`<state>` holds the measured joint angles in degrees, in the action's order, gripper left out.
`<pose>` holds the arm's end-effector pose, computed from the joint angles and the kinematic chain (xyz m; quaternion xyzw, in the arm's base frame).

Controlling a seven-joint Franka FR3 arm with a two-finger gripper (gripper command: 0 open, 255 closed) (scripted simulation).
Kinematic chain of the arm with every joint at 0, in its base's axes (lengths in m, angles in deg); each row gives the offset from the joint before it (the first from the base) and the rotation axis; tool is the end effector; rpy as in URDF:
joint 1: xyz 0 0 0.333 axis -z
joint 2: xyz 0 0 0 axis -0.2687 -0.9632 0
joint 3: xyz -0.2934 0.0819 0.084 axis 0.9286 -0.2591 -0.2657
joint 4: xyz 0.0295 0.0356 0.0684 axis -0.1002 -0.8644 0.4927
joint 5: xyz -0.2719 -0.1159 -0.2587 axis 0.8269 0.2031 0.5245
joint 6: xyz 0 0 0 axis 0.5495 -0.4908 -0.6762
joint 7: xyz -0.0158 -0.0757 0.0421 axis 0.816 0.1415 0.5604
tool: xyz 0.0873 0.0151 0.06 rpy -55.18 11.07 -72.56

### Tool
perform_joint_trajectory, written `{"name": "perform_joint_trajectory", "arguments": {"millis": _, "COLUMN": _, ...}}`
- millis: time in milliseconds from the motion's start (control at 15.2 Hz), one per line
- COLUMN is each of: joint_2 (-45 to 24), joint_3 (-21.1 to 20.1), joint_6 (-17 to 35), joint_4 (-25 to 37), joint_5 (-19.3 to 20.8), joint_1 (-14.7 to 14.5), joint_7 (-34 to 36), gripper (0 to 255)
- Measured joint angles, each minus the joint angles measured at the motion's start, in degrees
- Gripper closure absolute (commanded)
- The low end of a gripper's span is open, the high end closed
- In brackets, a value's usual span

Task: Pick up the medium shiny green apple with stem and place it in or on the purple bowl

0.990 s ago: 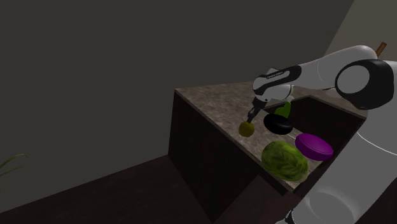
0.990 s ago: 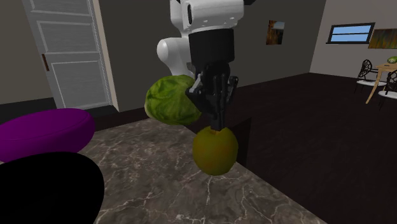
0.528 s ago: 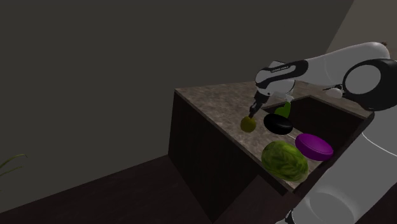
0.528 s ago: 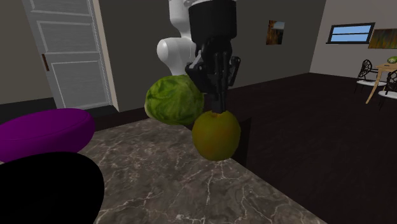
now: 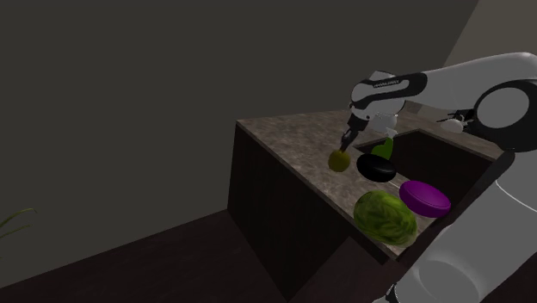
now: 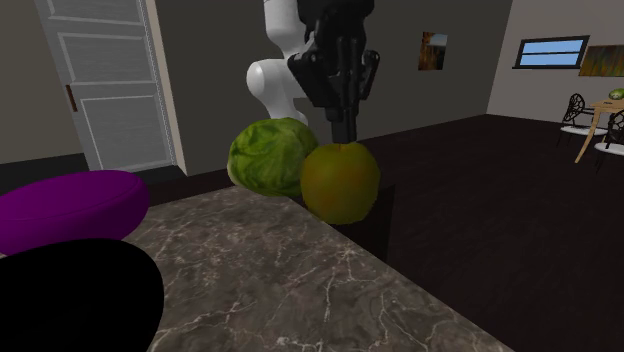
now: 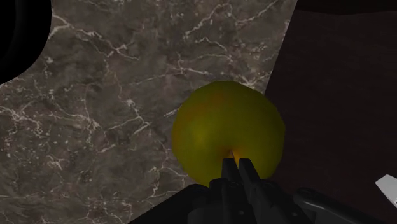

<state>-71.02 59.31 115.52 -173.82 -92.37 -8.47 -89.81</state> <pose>0.4404 -0.3155 0.4592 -0.9978 -0.0293 -0.0564 0.0180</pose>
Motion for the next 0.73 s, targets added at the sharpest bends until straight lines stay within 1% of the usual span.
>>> {"name": "perform_joint_trajectory", "arguments": {"millis": 726, "joint_2": 2.2, "joint_3": -0.4, "joint_6": -8.3, "joint_4": 6.5, "joint_5": 1.4, "joint_1": -0.1, "joint_7": 1.6, "gripper": 255}}
